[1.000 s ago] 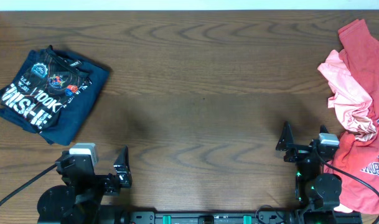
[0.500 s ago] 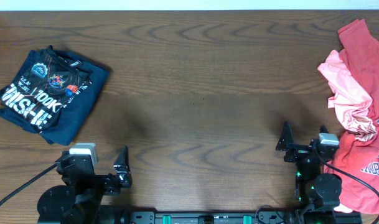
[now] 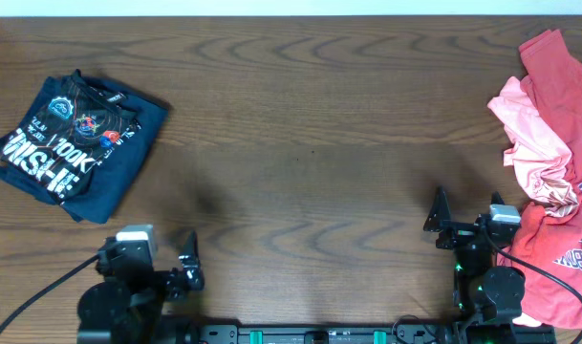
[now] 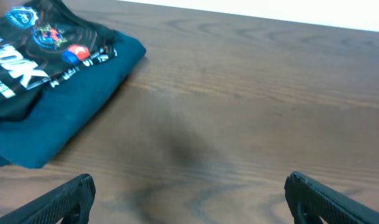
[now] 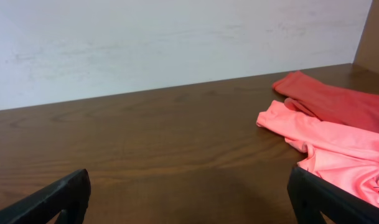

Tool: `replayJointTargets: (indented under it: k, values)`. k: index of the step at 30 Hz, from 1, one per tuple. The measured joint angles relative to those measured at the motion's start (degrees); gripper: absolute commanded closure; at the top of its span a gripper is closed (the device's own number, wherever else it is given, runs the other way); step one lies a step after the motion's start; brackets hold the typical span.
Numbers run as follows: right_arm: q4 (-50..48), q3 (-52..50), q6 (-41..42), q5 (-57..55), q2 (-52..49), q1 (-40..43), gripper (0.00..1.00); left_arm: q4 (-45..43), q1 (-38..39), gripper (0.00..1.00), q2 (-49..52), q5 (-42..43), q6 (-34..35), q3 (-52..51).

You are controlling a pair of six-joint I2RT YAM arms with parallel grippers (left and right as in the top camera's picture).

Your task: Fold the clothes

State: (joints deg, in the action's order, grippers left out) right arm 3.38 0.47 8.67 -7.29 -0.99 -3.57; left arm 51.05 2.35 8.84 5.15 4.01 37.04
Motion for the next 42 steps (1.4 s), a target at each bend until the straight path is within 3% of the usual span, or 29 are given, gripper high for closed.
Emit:
replayJointTargets:
  k: [8,15,42]
  values:
    - [0.0,0.0,0.0,0.0,0.0,0.0,0.01,-24.0,0.0,0.02,-6.5,-0.8,0.0,-19.1]
    - [0.0,0.0,0.0,0.0,0.0,0.0,0.01,-53.1,0.0,0.02,-7.7,-1.0,0.0,-34.5]
    - [0.0,0.0,0.0,0.0,0.0,0.0,0.01,-49.8,-0.1,0.02,-7.6,-1.7,0.0,-36.2]
